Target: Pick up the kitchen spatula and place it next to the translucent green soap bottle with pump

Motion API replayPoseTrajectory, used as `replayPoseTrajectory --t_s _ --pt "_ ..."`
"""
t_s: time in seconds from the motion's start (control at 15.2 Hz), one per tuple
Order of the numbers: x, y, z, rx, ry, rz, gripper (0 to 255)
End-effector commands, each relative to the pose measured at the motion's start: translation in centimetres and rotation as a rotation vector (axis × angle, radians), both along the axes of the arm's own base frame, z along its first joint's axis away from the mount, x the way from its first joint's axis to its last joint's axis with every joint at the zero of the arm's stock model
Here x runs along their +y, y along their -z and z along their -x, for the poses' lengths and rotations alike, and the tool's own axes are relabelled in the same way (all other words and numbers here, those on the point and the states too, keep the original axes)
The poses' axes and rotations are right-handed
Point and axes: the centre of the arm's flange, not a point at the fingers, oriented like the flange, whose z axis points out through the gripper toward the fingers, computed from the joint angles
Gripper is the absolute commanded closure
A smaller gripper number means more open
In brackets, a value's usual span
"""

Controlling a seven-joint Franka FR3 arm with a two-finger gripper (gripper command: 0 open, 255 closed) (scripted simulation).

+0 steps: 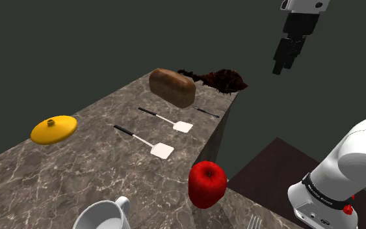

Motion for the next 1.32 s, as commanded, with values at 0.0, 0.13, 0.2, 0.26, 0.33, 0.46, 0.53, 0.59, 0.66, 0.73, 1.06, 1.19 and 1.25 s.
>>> replayPoseTrajectory --t_s 0.0,0.13,0.2,0.26,0.33,0.46,0.53,0.59,0.66,0.73,1.06,1.19,1.25 --pt "0.0 0.0 0.0 0.000 0.000 0.000 0" --pt "1.4 1.3 -1.7 -0.008 -0.016 0.002 0" --pt "2.1 2.0 -2.6 -0.012 -0.024 0.003 0" --pt "2.8 2.7 -3.4 -0.016 -0.032 0.004 0" --pt "3.5 3.3 -4.3 -0.020 -0.040 0.005 0" --pt "5.0 4.6 -6.0 -0.028 -0.056 0.007 0" --pt "5.7 5.3 -6.8 -0.032 -0.063 0.008 0" --pt "6.5 5.9 -7.6 -0.036 -0.071 0.009 0" --pt "7.2 6.6 -8.5 -0.040 -0.079 0.010 0" --pt "8.0 7.2 -9.3 -0.043 -0.087 0.011 0" --pt "11.8 10.4 -13.4 -0.063 -0.127 0.015 0" --pt "13.4 11.7 -15.0 -0.071 -0.143 0.017 0" --pt "14.2 12.3 -15.8 -0.075 -0.151 0.018 0"
